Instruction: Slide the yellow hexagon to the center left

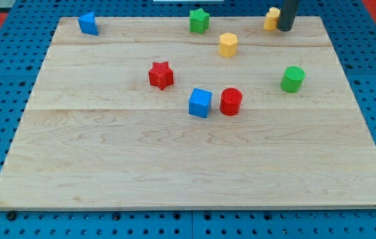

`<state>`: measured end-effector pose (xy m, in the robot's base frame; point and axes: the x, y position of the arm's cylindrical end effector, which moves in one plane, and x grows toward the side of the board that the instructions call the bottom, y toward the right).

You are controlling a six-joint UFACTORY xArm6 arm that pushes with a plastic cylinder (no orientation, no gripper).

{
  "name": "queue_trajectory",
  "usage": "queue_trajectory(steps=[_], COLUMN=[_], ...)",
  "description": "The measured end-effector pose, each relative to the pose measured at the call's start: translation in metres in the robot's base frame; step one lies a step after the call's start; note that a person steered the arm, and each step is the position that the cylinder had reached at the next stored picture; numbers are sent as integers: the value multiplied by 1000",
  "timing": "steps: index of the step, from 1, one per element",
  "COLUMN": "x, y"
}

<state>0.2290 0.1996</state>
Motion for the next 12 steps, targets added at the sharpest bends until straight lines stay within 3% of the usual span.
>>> queue_trajectory(steps=[2,3,5,8,11,12], x=[51,52,52,56,26,29], y=[-56,-103,-114,-261,-305,-345])
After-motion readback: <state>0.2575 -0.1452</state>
